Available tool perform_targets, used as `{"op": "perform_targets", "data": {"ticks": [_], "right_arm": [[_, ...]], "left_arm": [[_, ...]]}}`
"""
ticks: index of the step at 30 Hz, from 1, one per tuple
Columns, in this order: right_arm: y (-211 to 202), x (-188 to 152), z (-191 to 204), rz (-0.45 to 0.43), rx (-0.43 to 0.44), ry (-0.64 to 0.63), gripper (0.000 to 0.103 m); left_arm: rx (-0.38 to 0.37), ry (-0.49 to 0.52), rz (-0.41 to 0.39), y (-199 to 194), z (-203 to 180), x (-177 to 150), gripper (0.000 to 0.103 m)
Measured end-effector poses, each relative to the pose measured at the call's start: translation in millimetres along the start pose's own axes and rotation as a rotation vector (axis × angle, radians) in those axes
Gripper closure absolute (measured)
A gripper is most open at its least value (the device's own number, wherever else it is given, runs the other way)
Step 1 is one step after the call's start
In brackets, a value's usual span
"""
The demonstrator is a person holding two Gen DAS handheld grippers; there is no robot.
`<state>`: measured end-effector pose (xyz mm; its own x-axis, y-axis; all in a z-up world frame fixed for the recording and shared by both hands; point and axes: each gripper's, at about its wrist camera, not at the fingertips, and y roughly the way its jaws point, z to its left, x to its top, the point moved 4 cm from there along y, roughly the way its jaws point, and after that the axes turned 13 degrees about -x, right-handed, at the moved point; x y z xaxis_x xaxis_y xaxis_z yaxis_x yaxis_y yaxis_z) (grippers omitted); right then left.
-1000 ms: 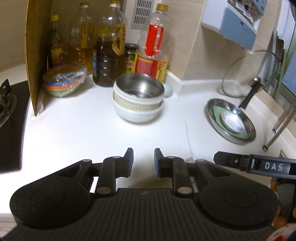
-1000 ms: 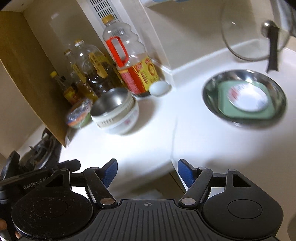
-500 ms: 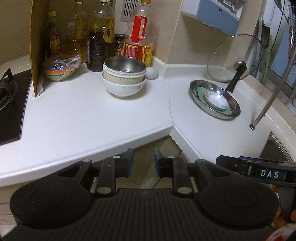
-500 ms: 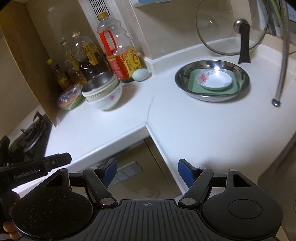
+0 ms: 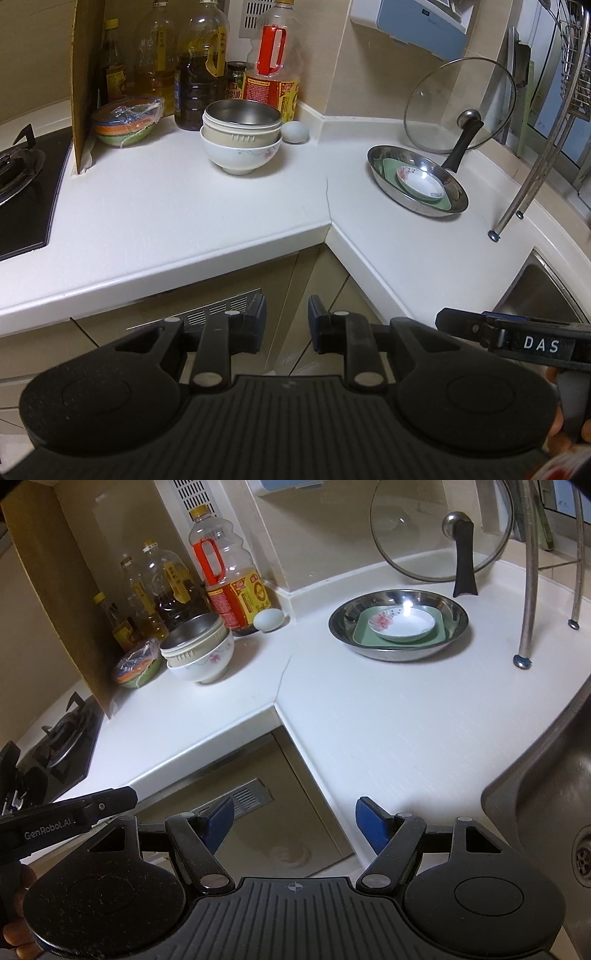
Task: Organize plates and bowls
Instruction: 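Pull both grippers back from the pot and bowl stack, then move both grippers to the stack rim and close on it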
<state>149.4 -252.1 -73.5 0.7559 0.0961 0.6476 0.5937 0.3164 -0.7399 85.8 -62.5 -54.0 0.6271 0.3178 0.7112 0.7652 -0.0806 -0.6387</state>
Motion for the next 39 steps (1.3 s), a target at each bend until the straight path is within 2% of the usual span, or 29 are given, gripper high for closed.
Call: {"op": "perform_targets", "data": {"ticks": [11,19,29,39], "right_arm": [[4.4,1.4,0.3,0.009,0.006,0.010,0.030],[27.1,15.0,13.1,0.027,-0.001,0.007,0.030],[71.2,59.6,36.7,0.018,0.000,0.015,0.030],[125.2,130.2,74.1,-0.044,0.053,0.046,0.031]], "left_arm": [[0.007,0.004,0.010,2.5,1.8,2.0,0.082],[0.017,-0.018,0.013,17.5,25.4,20.0,0.082],[0.043,-0.042,-0.029,41.9,75.4,72.5,0.082],[0.039,-0.032,-0.089,76.8,120.9,139.5,0.082]]}}
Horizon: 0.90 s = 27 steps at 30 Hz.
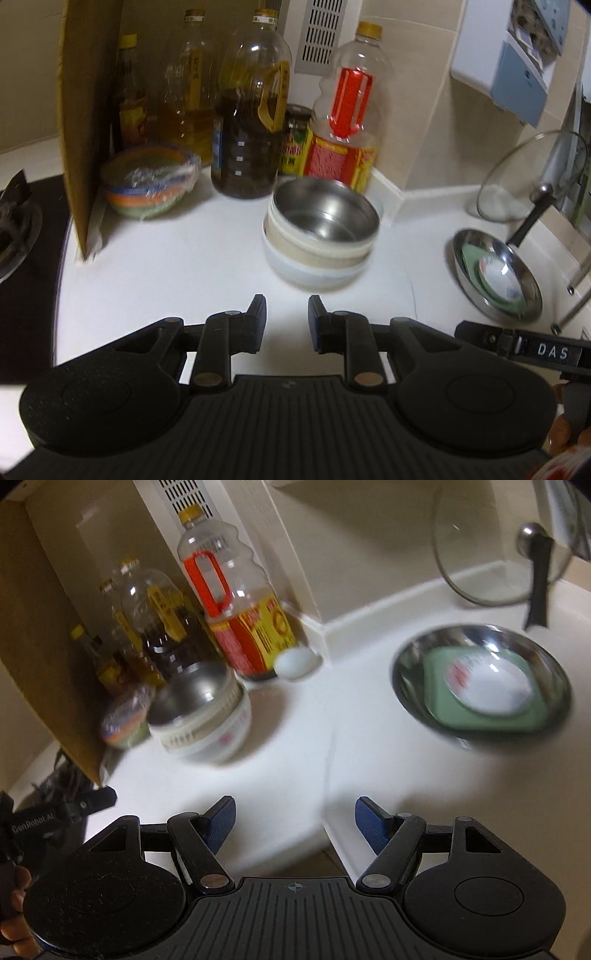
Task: Organize plates and bowls
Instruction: 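Move both grippers to the stack rim and close on it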
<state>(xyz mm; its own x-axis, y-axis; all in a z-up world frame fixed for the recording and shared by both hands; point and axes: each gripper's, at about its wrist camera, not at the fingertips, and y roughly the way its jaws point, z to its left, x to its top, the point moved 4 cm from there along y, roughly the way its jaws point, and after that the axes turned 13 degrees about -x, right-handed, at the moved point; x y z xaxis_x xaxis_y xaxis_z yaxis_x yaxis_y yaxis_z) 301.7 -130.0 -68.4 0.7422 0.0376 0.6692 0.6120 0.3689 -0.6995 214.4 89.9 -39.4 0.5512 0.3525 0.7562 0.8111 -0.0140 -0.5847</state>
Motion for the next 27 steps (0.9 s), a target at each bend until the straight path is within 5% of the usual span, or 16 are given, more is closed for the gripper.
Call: {"op": "perform_targets", "data": {"ticks": [10,18,27], "right_arm": [[44.9,54.8,41.1,-0.085,0.083,0.002,0.047],[81.8,69.3,63.0,-0.046,0.100,-0.008,0.055],[100.1,69.4,70.1,-0.021,0.100,-0.013,0.080]], "left_arm": [[-0.044,0.008,-0.013,45.2,18.2,45.4,0.081],[-0.054,0.012,0.015,74.4,26.3,59.8,0.077],[-0.072,0.017,0.032,89.3,34.1,59.3,0.077]]}}
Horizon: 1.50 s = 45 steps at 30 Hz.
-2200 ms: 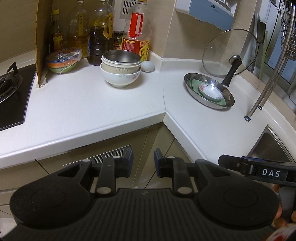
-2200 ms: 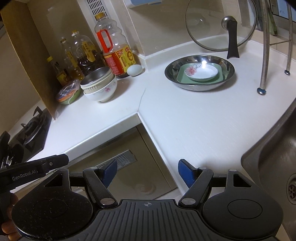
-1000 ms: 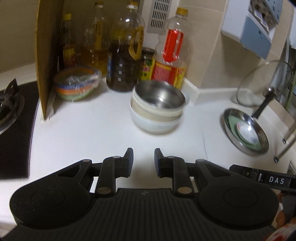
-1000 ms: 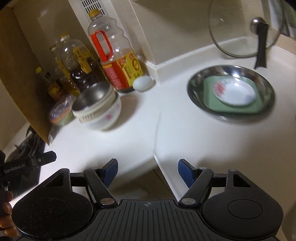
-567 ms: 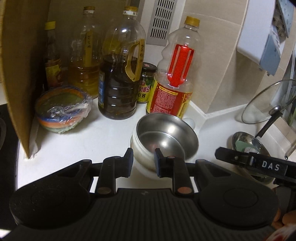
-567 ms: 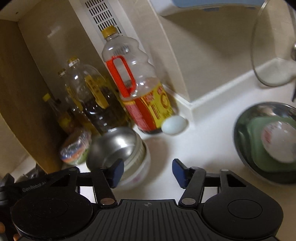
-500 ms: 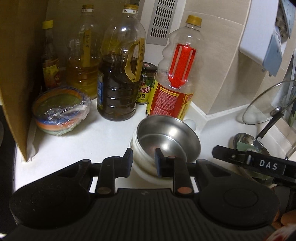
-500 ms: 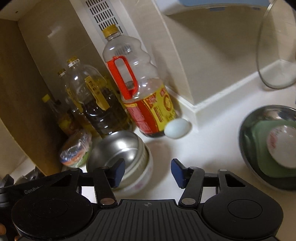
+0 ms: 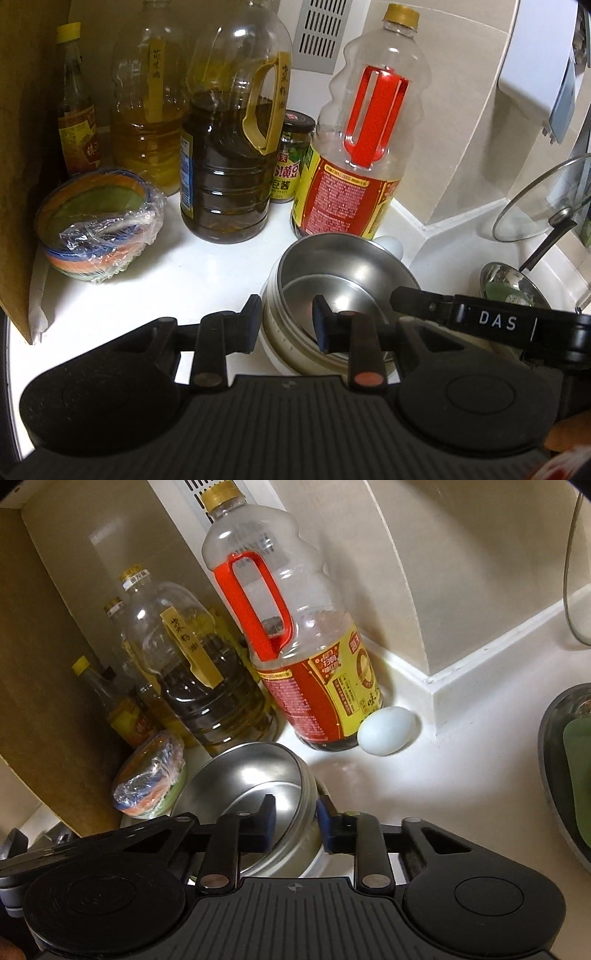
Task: Organize plates and bowls
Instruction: 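Move both grippers to the stack rim and close on it, then lift the pot and bowl stack with both grippers toward the frying pan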
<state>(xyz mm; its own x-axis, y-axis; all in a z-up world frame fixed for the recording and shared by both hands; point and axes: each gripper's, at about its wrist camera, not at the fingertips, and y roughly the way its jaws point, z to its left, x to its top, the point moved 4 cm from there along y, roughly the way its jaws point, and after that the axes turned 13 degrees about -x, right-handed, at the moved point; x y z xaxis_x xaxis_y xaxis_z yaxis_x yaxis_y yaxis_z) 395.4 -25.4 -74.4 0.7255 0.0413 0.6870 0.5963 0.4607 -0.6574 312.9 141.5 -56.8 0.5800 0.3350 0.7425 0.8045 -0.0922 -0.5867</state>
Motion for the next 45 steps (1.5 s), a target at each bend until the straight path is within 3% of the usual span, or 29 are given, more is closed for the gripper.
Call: {"op": "perform_targets", "data": {"ticks": [17,28,30,32,33,45], "right_arm": [[-8.8,-12.3,7.3,-0.089,-0.025,-0.122,0.084],[-4.3,-6.8,-0.9,0.012,-0.011,-0.029,0.083],[-2.3,-4.3,-1.5,0.034,-0.019,-0.022,0.081],[-0.5,-2.4,-1.2,0.043,-0.039,-0.024,0.058],[-0.3,-1.5,-0.9,0.035,-0.044,-0.024,0.056],[24.6,-2.6,3.2,0.103,-0.093,-0.009,0.055]], "left_arm": [[-0.012,0.053,-0.024,2.1,-1.6,-6.9,0.082],[-0.034,0.017,-0.010,2.7,2.3,-5.3,0.082],[-0.030,-0.001,-0.004,4.3,4.0,-4.7,0.079],[-0.024,-0.018,0.007,7.1,6.9,-3.7,0.075],[-0.021,-0.026,0.013,8.9,8.7,-3.2,0.074],[-0.015,-0.057,0.069,25.5,14.5,0.3,0.071]]}}
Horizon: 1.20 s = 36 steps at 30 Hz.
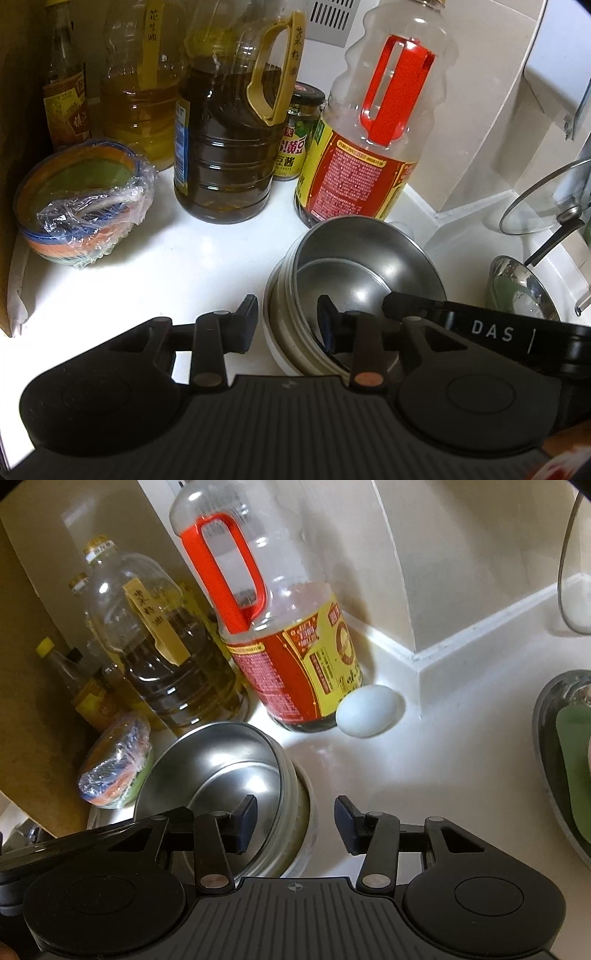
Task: Organize plates and bowls
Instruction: 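Lift the pot and bowl stack with both grippers toward the frying pan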
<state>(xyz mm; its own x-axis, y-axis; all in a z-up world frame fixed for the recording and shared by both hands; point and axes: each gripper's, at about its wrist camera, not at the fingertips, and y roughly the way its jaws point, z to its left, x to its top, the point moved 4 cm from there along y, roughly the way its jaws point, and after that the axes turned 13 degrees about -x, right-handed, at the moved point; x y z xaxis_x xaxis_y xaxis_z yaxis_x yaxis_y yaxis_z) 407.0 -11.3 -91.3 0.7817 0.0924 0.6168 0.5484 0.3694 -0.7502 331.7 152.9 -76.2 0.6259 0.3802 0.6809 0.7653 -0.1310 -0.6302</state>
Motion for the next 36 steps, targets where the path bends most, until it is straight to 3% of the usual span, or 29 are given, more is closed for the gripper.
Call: {"op": "perform_targets", "data": {"ticks": [6,14,20,36], "right_arm": [[6.7,0.0,6.0,0.024,-0.013,0.000,0.057],[6.0,-3.0,2.3,0.051,-0.035,0.054,0.071],[-2.8,-9.3,-6.4,0.038,-0.073,0.101,0.075],[-50.1,-44.5,-92.3,0.007,-0.213,0.251,0.078]], "left_arm": [[-0.015,0.009,0.018,5.4,2.4,0.9,0.071],[-0.036,0.041,0.031,6.0,3.6,-0.1,0.073],[-0.056,0.079,0.049,6.6,-6.0,-3.8,0.073],[-0.205,0.175,0.128,31.7,-87.9,-26.0,0.073]]}}
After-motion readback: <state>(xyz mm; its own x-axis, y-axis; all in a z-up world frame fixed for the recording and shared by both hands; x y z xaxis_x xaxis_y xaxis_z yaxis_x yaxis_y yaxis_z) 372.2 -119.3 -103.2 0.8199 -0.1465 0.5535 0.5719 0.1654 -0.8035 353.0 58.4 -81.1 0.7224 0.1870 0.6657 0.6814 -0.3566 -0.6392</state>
